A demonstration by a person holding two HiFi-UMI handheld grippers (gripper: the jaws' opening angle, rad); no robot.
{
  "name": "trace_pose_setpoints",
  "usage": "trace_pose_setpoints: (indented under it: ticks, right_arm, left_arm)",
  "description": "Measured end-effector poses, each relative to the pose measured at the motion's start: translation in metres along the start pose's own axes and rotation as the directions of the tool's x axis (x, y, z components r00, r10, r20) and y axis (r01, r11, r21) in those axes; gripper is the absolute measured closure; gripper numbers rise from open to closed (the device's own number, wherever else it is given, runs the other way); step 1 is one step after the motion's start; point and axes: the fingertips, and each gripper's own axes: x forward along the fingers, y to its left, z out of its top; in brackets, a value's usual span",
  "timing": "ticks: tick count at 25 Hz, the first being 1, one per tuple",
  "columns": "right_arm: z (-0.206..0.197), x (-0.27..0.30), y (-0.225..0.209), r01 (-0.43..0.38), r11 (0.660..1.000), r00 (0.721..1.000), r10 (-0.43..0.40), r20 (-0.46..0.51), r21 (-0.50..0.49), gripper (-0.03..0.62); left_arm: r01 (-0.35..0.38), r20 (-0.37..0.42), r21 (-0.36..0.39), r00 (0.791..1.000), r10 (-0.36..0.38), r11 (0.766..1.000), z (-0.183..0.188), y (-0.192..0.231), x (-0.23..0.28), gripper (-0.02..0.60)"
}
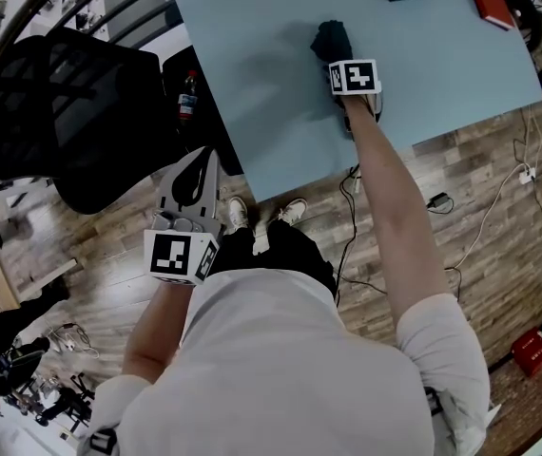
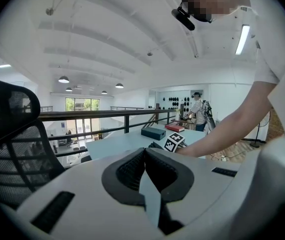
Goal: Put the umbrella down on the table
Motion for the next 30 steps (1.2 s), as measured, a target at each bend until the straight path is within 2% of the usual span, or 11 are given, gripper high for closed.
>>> trace_pose_setpoints:
  ticks: [5,14,17,21,25,30]
  right_arm:
    - [-0.003,0.0,0.005,-0.021,0.996,0.999,0.018,-0.033,-0.081,0.318]
    - [-0.002,0.0,0.022,-0.071,0.996,0.997,0.072,0.005,-0.048,0.205]
    - [0.004,-0.011,0.018,-0.038,0.999,0.998,0.04,0.057,-0.028,0.198]
    - [0.008,-0.025,0.022,0.021,0.998,0.992,-0.014,0.122,-0.059,0.198]
    - [0.009,-0.039,0.033,0.025,0.998,0.989,-0.016,0.145,-0.065,0.198]
    - [0.006,-0.055,0.027,0.052,0.998,0.982,-0.046,0.182,-0.028,0.2]
  left_arm:
    - [-0.001,-0.003,-0.011,1.0,0.001,1.0,-0.003,-0.001,-0.006,0.558]
    - [-0.002,-0.01,-0.017,1.0,0.002,1.0,-0.009,0.0,-0.02,0.558]
    - [0.002,-0.012,-0.024,1.0,-0.002,1.0,-0.012,0.001,-0.025,0.558]
    - [0.025,-0.001,-0.019,1.0,-0.025,0.999,-0.012,-0.002,-0.028,0.558]
    - [0.058,0.008,-0.025,0.998,-0.058,0.998,-0.014,-0.007,-0.032,0.558]
    - [0.085,0.031,-0.024,0.996,-0.084,0.996,-0.011,-0.01,-0.033,0.558]
